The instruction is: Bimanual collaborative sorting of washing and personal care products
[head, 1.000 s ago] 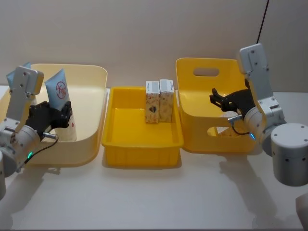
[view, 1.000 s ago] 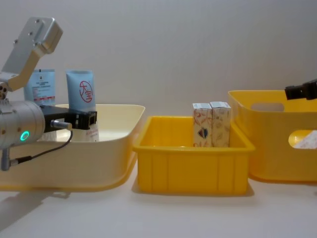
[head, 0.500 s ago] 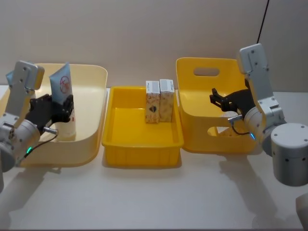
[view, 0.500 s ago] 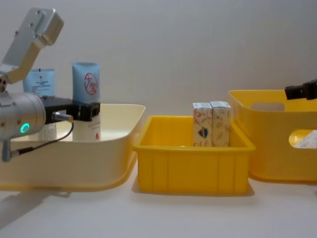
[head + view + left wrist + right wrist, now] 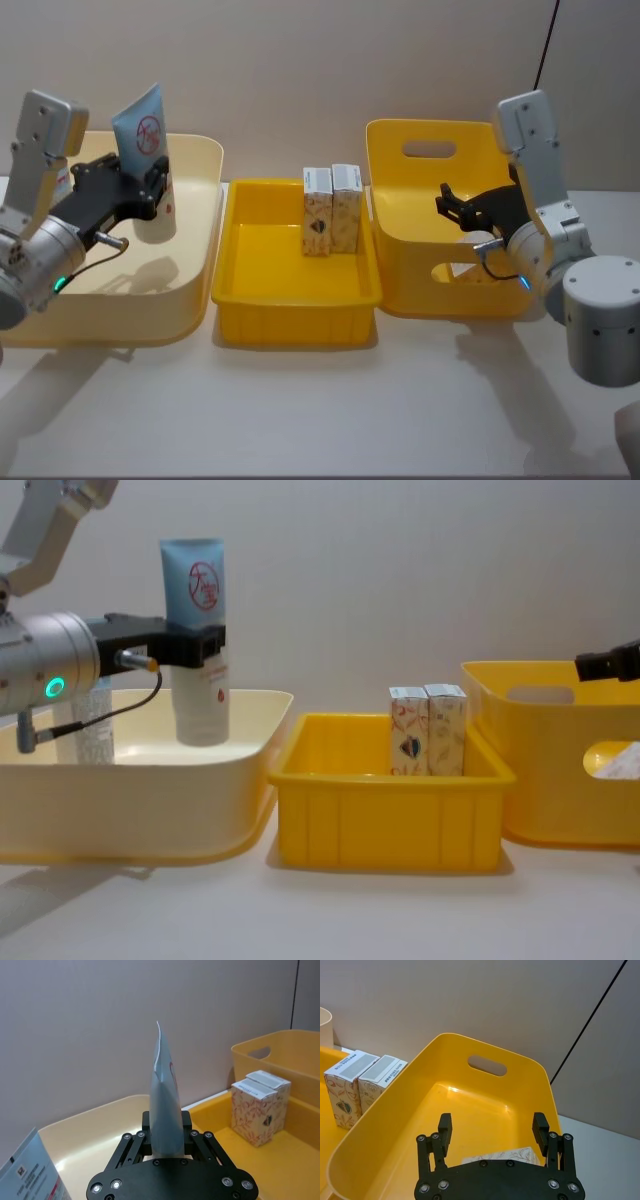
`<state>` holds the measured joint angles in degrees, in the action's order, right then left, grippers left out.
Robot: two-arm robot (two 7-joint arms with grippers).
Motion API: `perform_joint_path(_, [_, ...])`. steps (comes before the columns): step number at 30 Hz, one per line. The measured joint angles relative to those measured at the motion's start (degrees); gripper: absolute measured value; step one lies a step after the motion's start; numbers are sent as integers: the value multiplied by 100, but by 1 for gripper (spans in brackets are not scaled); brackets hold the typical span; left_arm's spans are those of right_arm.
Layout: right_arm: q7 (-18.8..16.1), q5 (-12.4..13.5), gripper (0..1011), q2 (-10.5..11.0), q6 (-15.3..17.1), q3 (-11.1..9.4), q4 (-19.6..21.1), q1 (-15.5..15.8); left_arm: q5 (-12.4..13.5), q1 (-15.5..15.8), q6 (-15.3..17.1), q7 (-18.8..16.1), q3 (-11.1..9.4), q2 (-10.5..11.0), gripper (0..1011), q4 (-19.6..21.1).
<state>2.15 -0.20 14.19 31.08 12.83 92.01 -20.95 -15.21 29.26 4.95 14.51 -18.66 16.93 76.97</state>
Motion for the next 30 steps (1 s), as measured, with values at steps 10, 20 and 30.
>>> perform_joint_path(10, [-14,-2,1001,2,-21,12,-8,-15,-334,248,-413,644,81,-39,312,-322])
perform_joint_path(20, [-312,1,1001,77,-267,116,-1,-67,-668,680,-671,1297,75,-106,313,-759])
perform_joint_path(30, [-819,126,1001,186,-619,235,110,-106,-834,1015,-677,1609,7,-142,313,-1000])
